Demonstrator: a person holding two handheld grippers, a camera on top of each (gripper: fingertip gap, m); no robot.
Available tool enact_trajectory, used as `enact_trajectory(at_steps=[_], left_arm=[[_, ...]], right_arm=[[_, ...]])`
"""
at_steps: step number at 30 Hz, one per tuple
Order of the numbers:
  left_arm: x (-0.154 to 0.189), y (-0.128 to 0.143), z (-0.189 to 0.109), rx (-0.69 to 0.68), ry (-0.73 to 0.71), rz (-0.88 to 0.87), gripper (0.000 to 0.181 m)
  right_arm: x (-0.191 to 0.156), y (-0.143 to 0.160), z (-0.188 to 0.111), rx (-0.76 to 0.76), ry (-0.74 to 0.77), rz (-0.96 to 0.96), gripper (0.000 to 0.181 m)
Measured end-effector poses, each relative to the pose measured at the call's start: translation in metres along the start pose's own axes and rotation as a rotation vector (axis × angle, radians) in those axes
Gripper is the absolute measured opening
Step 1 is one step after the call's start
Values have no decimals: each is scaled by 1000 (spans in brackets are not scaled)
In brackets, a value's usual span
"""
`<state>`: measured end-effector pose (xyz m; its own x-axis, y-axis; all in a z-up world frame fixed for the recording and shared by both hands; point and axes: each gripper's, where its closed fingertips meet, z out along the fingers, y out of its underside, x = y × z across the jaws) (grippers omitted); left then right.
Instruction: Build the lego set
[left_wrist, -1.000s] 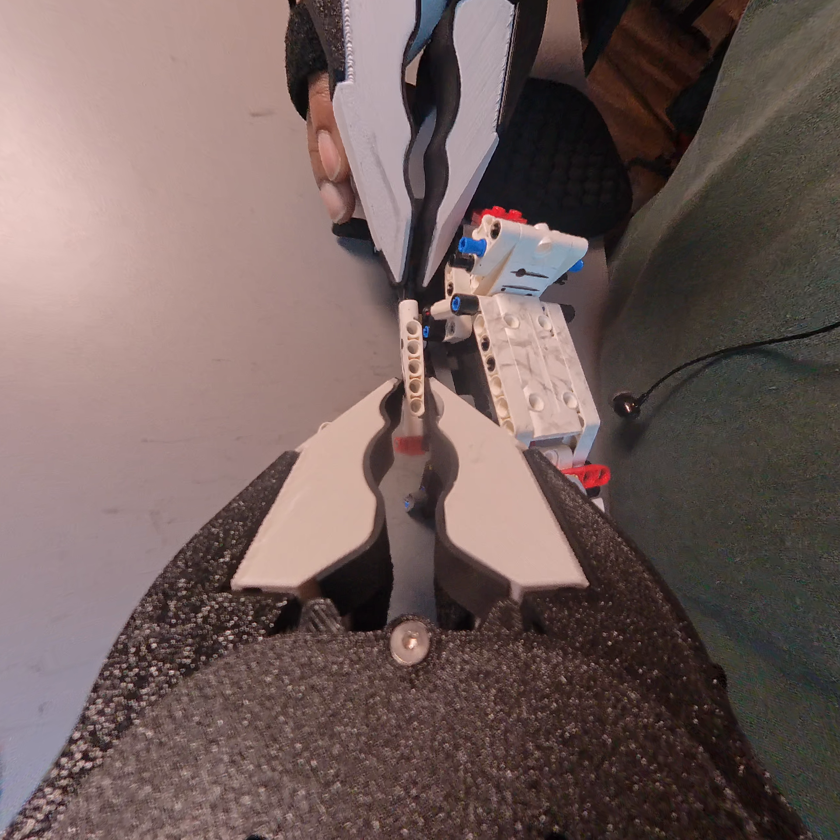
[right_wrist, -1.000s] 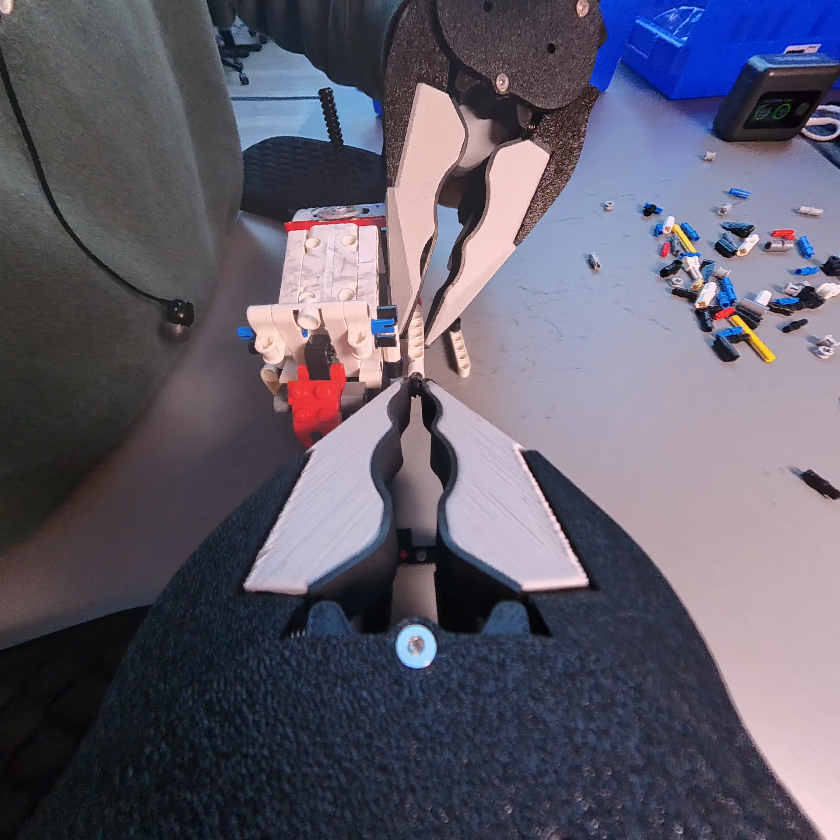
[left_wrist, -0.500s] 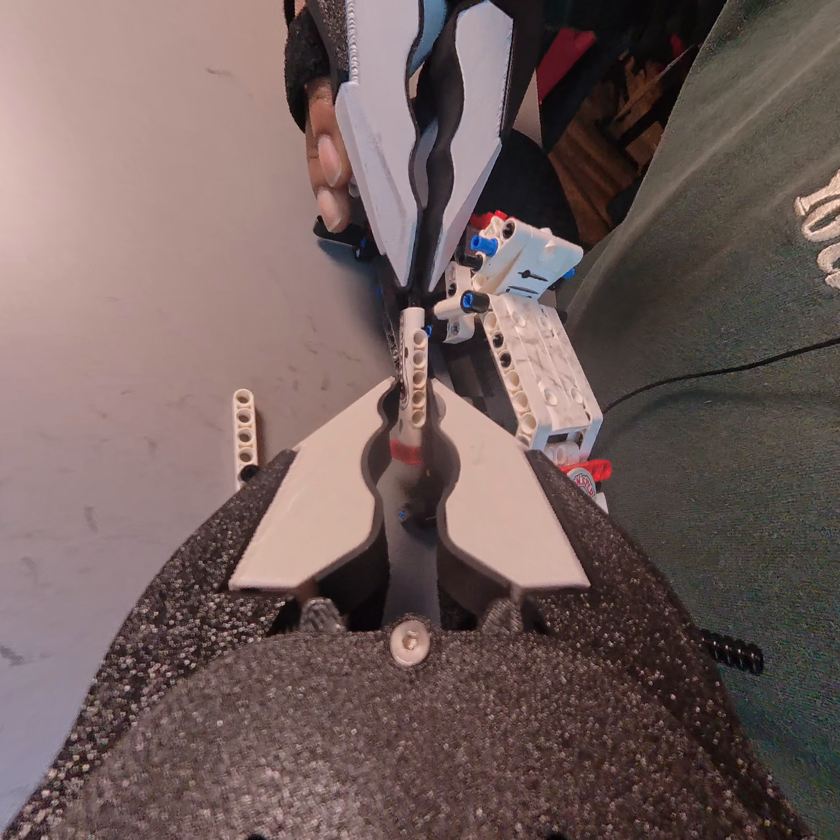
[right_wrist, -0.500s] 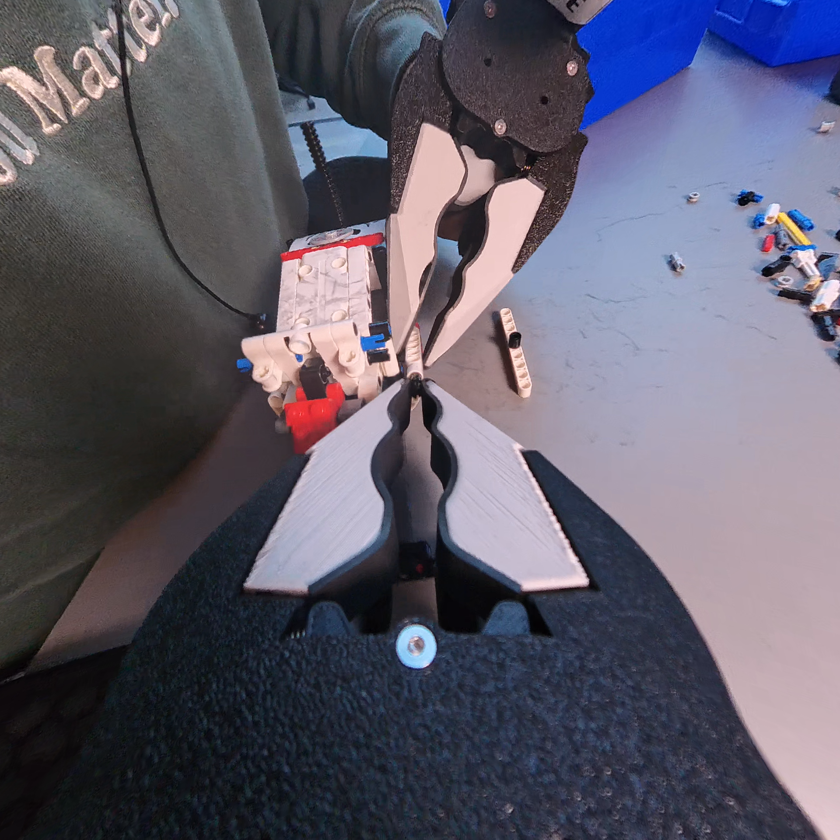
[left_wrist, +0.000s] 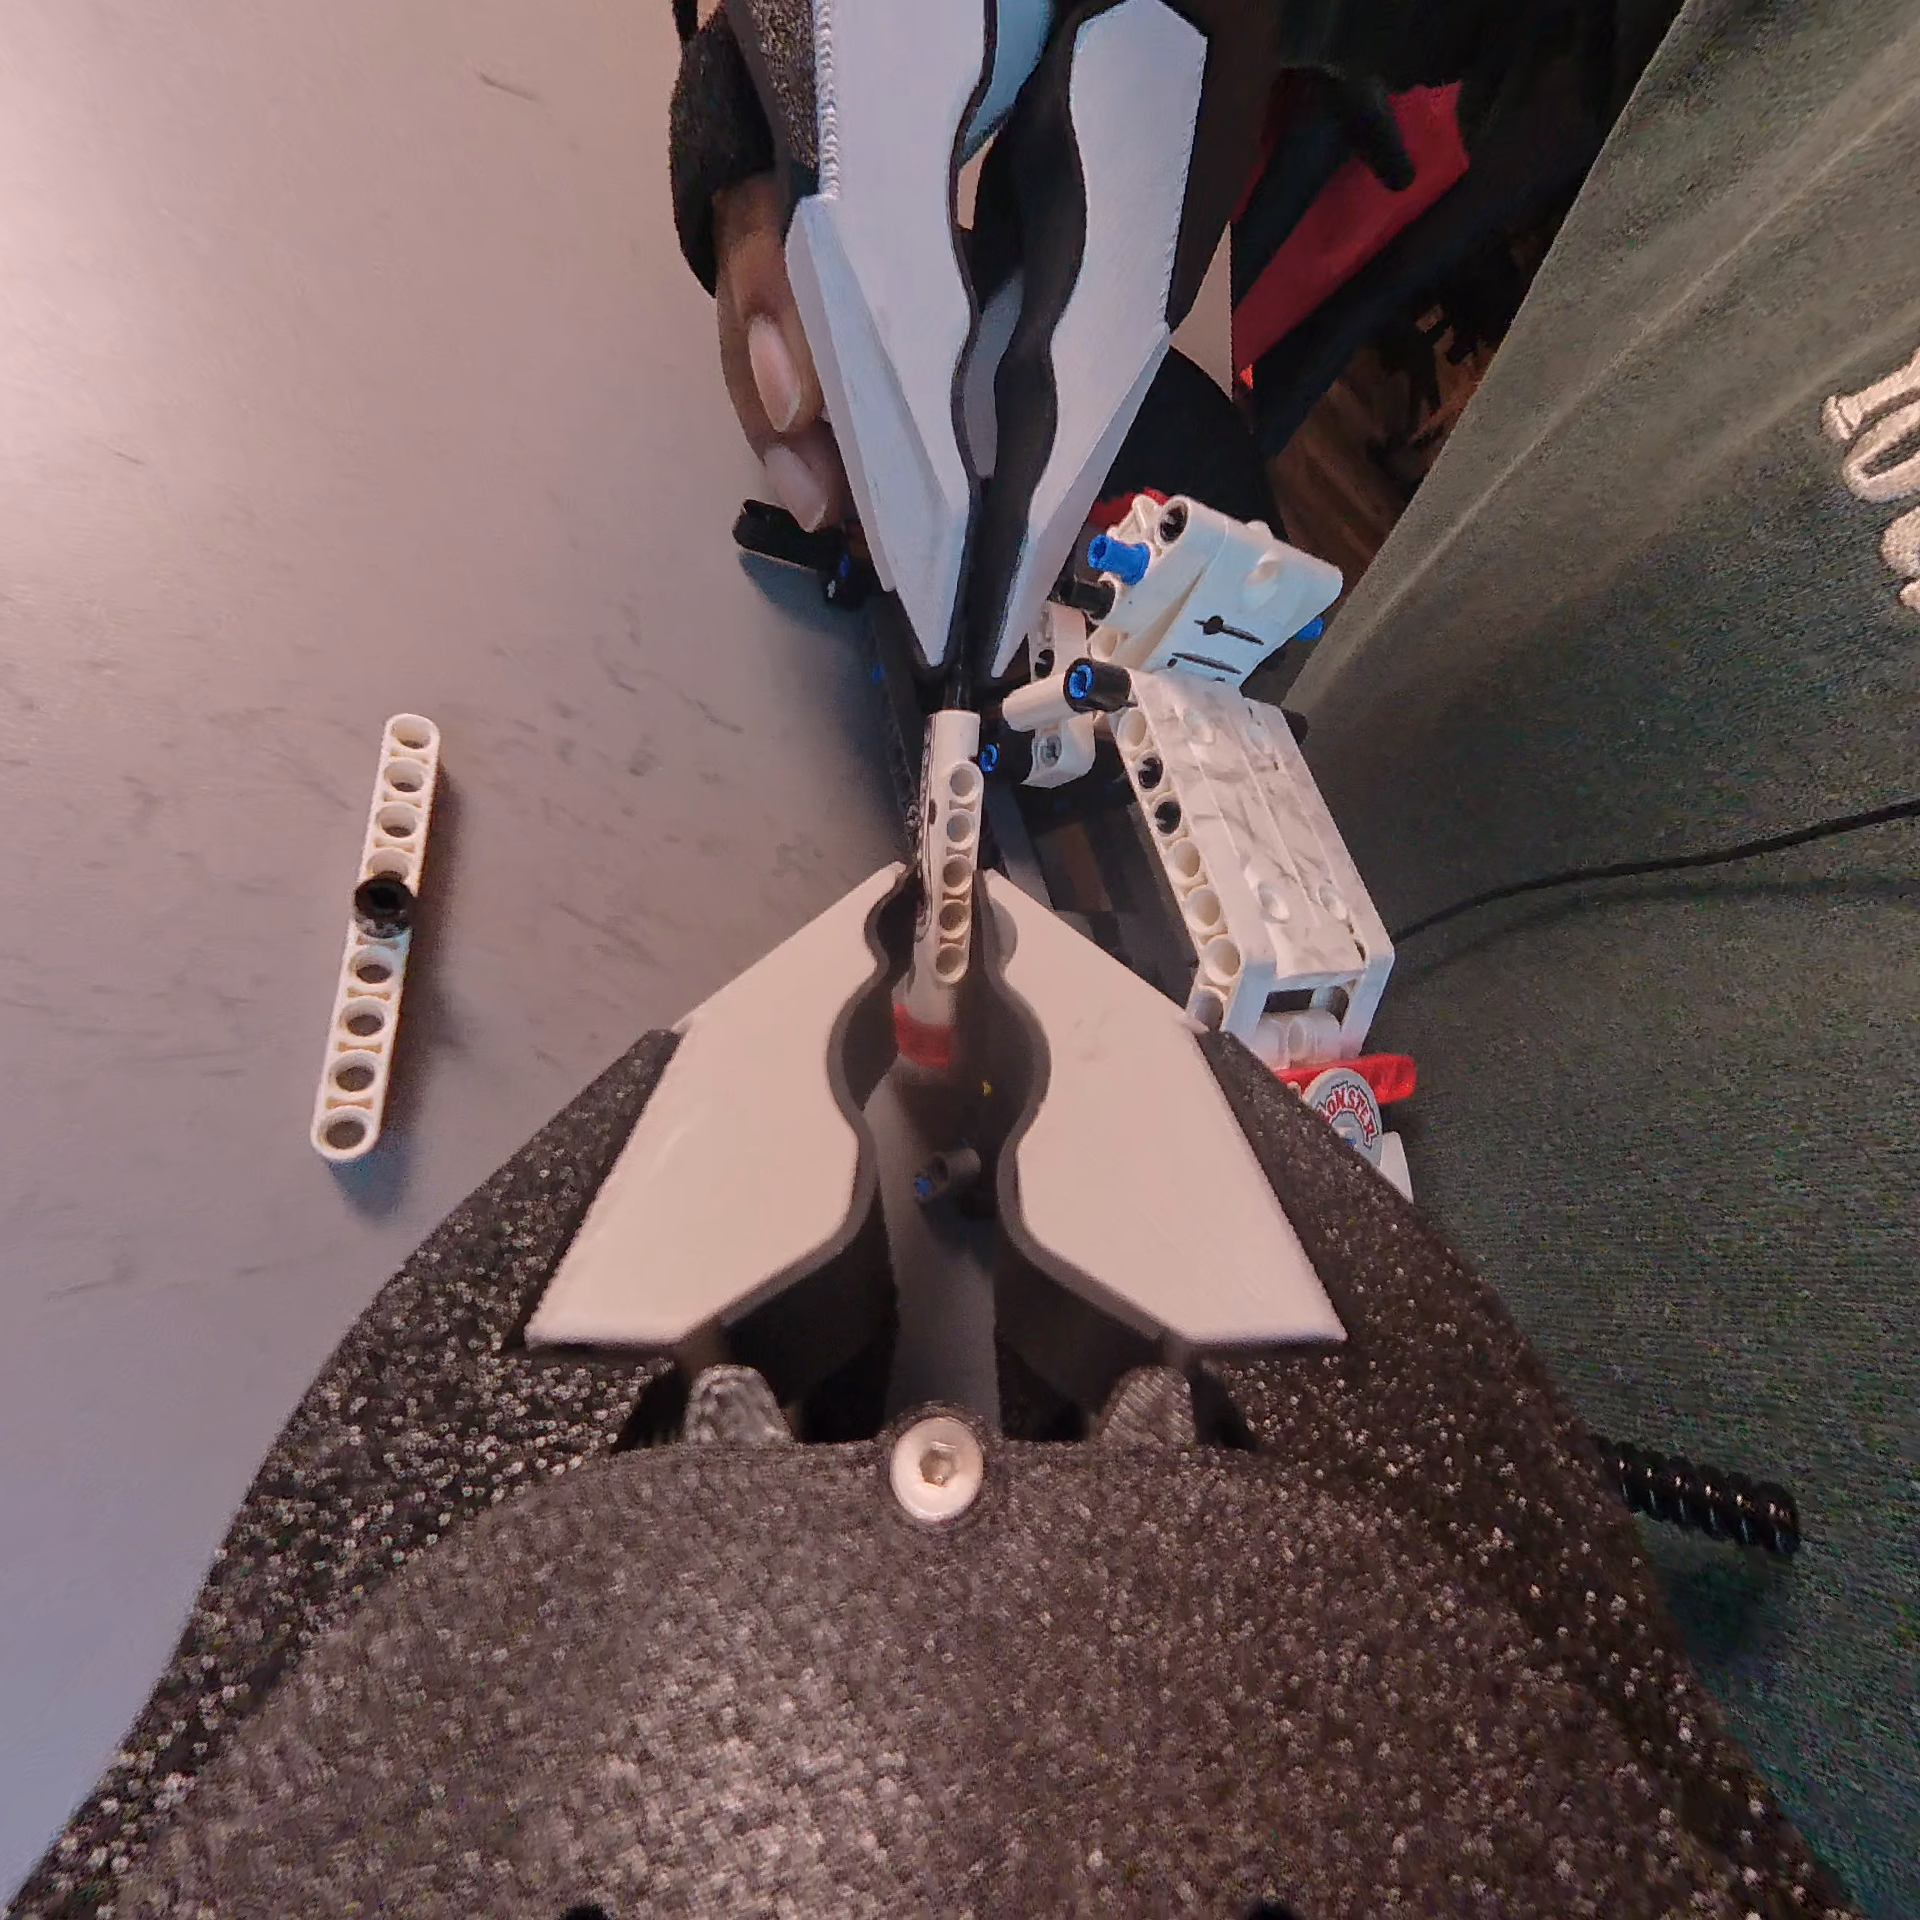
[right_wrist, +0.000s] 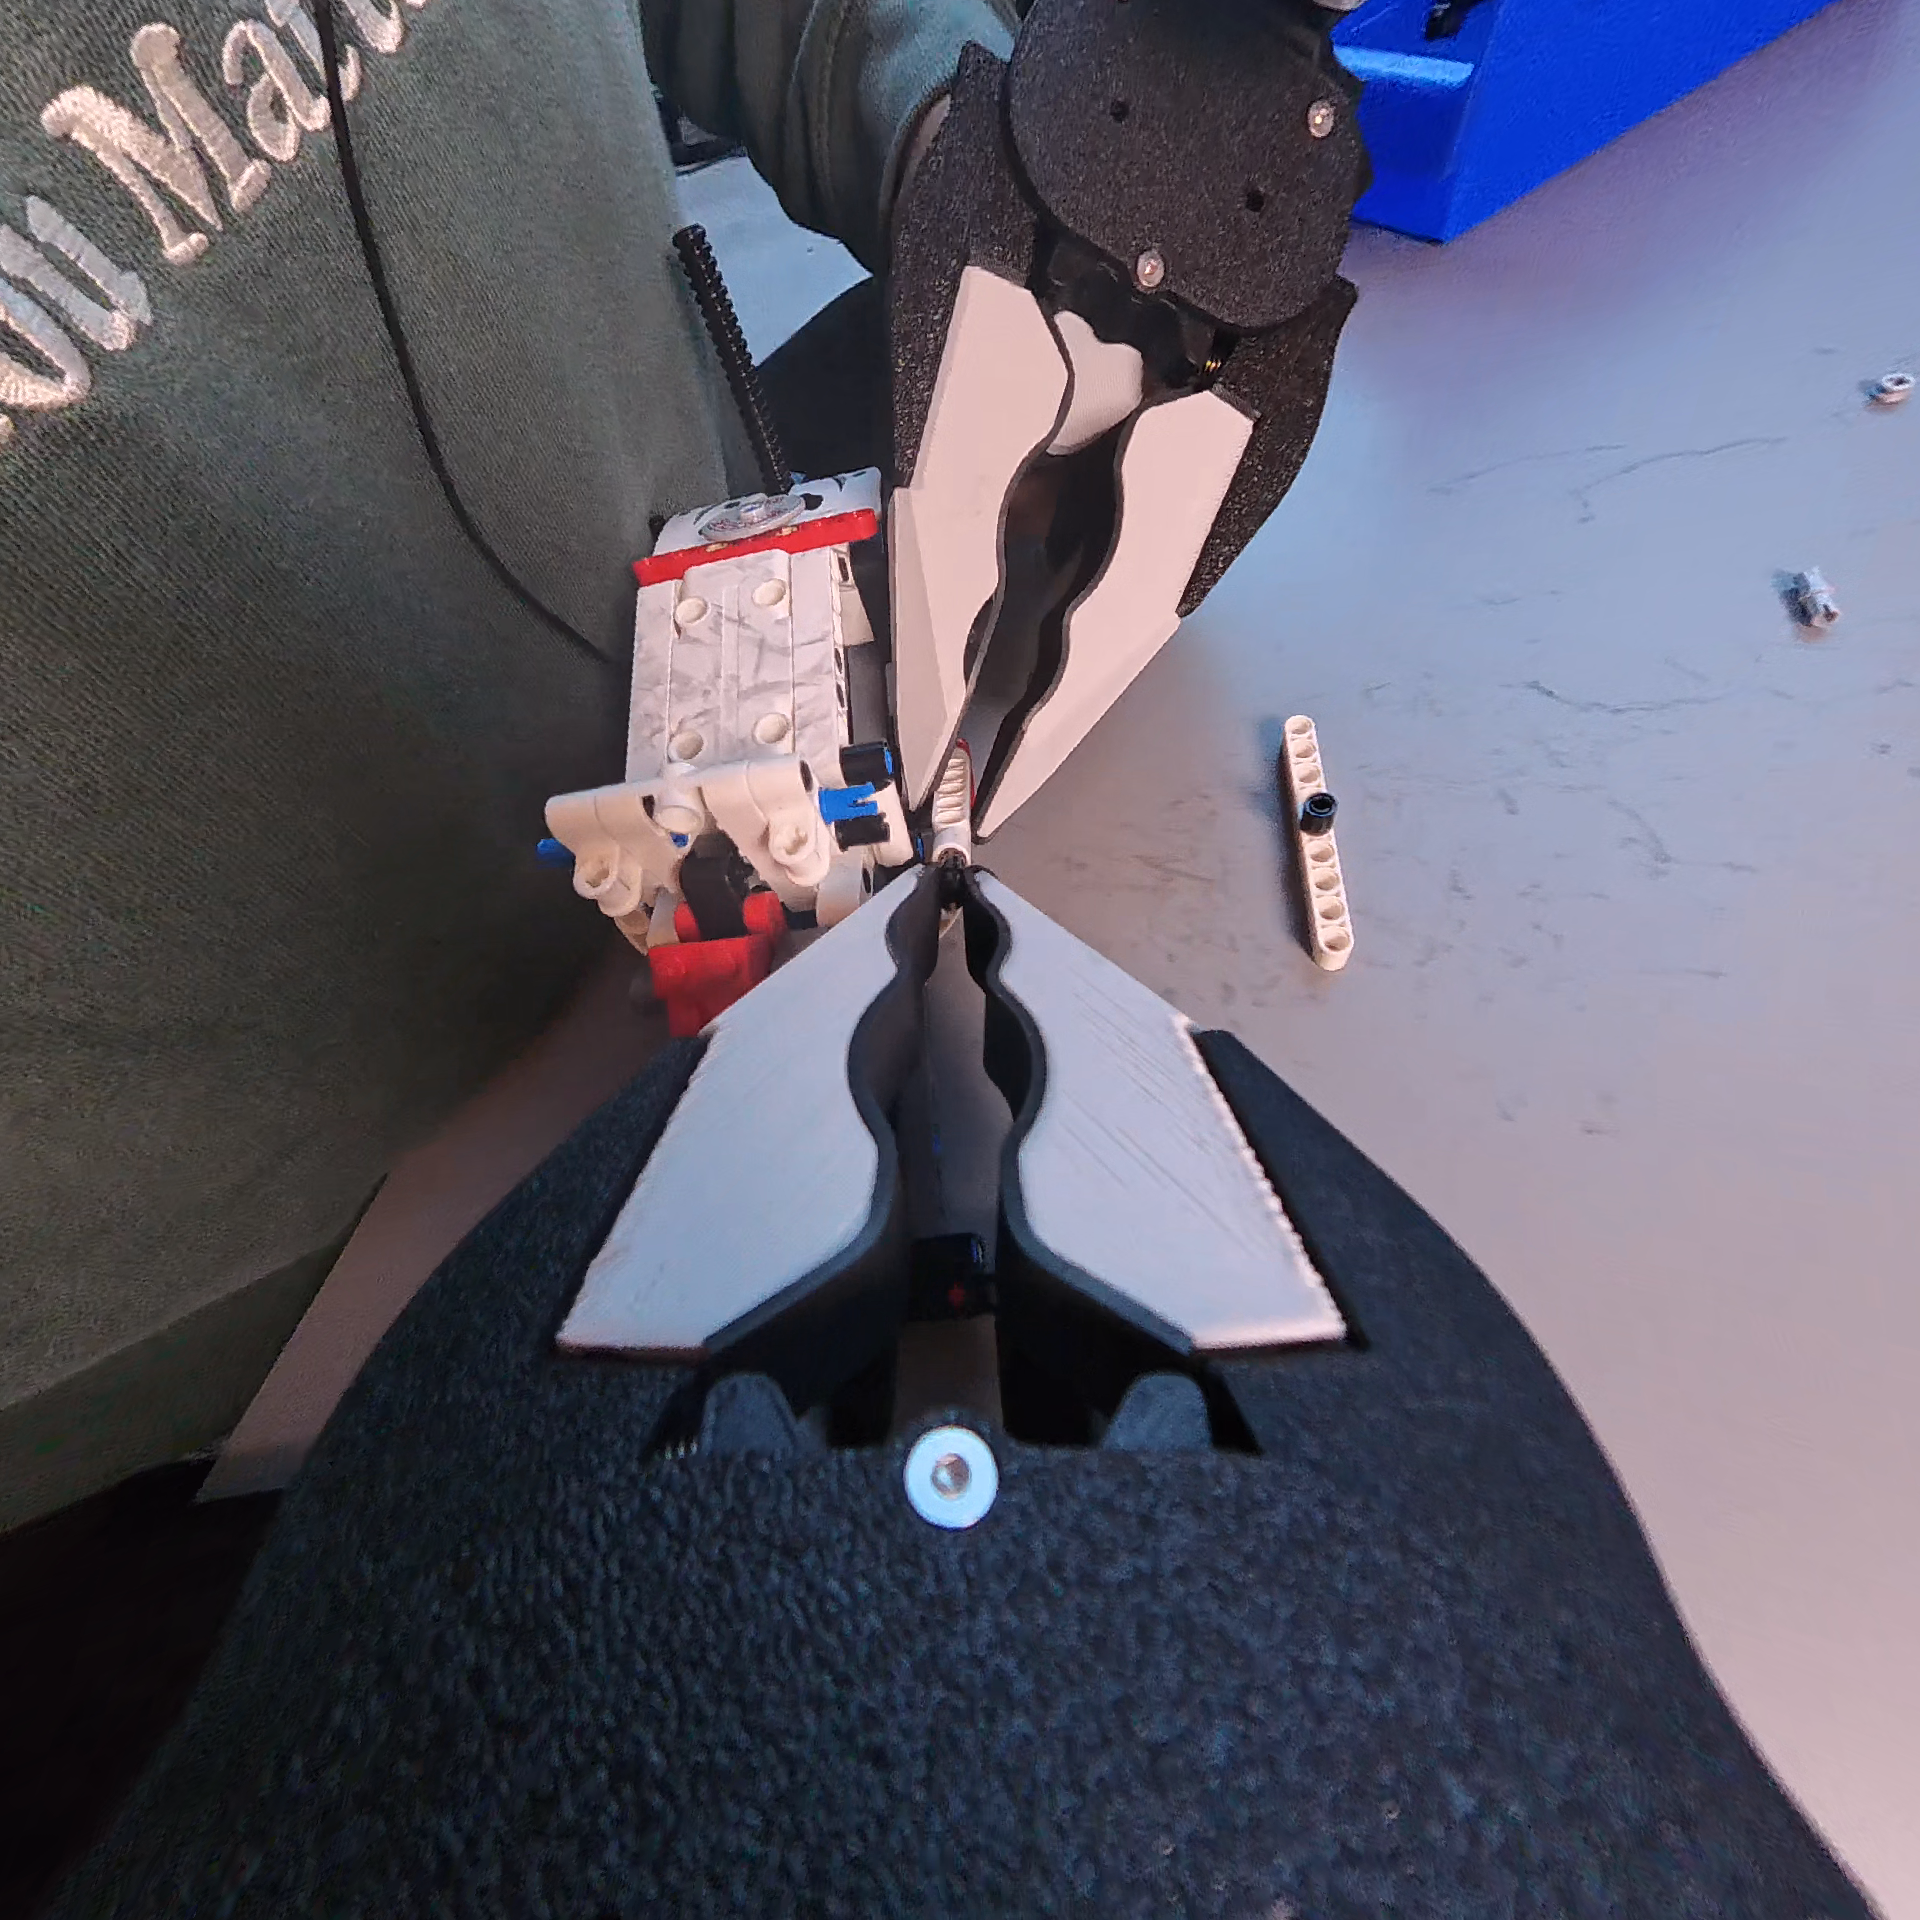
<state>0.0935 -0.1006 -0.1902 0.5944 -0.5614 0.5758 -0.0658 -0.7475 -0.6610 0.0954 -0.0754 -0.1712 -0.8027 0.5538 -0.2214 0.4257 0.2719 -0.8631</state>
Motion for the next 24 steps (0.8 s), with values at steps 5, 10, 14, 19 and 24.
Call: enact_trajectory(at_steps=[5,10,14,19,24], left_arm=[[2,2,1,3,-11,-16,8],[4,3,3,-6,-9,-32,8],[4,2,3,-17,-8,-36,8],[6,3,3,-45,-10,-47,7],[8,3,1,-58,13,-80,9]], right_arm=[[-3,0,2,-7,-25,-35,3],[-7,1,5,-52,-50,-88,3],[-6,3,6,-133,-30,-134,3],[-7,2,8,-116,-57,-73,3],[-8,2,6,-100,-81,33,4]])
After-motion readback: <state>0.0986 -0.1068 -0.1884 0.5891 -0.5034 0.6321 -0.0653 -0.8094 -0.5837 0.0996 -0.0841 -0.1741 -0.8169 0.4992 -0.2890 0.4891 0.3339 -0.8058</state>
